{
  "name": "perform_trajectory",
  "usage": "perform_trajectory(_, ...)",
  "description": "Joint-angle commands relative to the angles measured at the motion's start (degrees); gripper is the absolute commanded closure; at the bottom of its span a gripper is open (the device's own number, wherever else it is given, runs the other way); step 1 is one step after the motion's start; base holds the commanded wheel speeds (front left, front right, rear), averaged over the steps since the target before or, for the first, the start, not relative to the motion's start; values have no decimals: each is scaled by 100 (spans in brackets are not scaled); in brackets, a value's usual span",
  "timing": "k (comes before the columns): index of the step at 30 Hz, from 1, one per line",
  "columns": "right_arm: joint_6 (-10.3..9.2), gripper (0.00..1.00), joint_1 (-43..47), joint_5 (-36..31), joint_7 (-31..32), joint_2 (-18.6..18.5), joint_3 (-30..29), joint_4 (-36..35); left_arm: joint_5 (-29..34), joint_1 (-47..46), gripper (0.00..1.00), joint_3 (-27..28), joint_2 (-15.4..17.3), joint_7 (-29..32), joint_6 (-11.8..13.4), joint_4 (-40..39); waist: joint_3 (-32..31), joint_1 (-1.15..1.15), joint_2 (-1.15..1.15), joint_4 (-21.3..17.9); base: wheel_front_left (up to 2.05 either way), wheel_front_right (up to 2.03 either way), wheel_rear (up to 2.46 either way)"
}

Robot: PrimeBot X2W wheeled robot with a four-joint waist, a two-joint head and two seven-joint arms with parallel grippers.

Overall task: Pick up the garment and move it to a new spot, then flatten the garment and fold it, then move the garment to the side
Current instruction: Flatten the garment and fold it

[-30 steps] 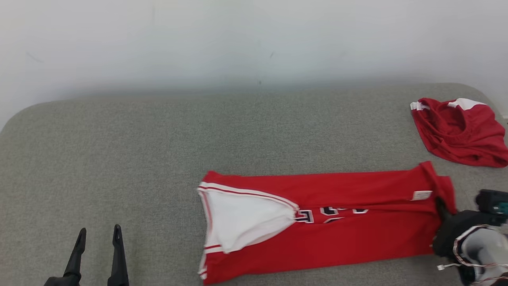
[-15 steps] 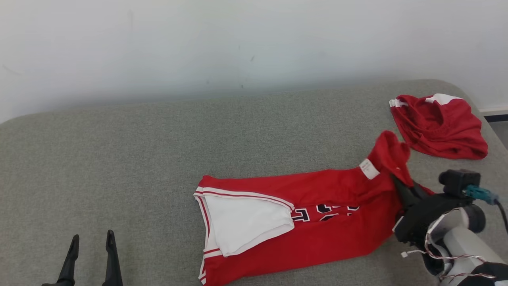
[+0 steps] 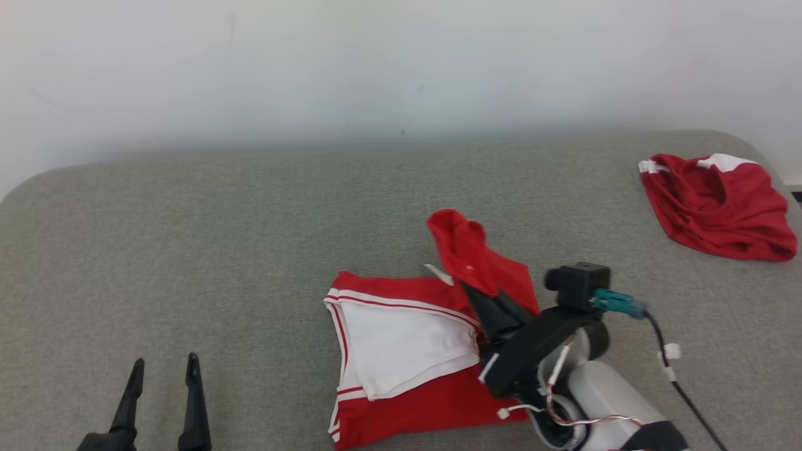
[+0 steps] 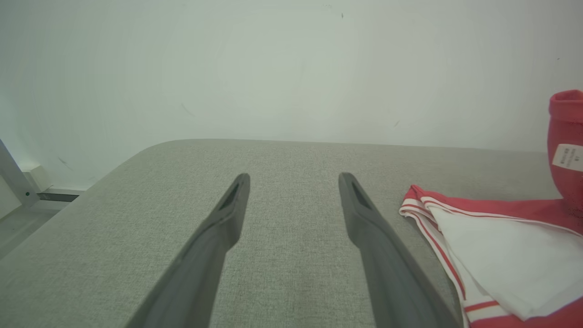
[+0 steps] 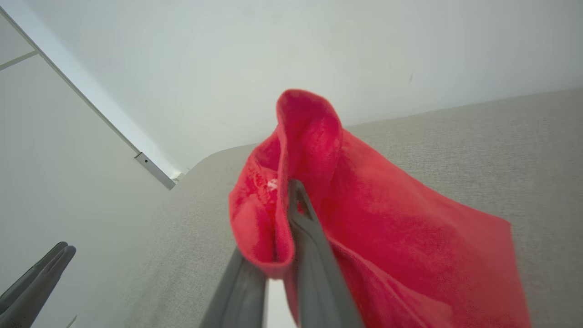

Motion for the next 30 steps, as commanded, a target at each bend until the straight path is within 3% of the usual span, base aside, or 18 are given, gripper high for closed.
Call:
perform_trajectory(1, -12, 100, -59, -62, 15, 126, 26, 57, 17, -90, 0, -35, -25, -18, -19, 10, 29, 0, 0, 132, 0, 0, 0)
perform_trajectory(7, -12, 100, -305, -272, 37, 563, 238, 628, -23, -265, 0, -217, -39, -18, -33, 107, 131, 0, 0, 444, 0, 0, 0)
perform_trajectory(15, -12, 100, -484, -245, -86, 780, 496, 1599, -62, -435, 0, -329, -48, -18, -26, 227, 192, 0, 0, 654, 0, 0, 0)
perform_trajectory(16, -12, 68, -517, -228, -128, 790, 539, 1678, -67, -434, 0, -329, -48, -18, -27, 235, 193, 0, 0, 658, 0, 0, 0)
perform_trajectory(17, -12, 0, -541, -190, -168, 796, 585, 1728, -76, -429, 0, -327, -50, -18, -27, 241, 190, 0, 0, 656, 0, 0, 0)
perform_trajectory(22, -12, 0, -734, -201, -629, 782, 913, 1548, -69, -357, 0, -224, -50, -18, -29, 243, 120, 0, 0, 542, 0, 0, 0)
perform_trajectory(30, -12, 0, -773, -170, -1106, 164, 709, 1113, -29, -207, 0, -38, -46, -18, -33, 177, 2, 0, 0, 350, 0, 0, 0)
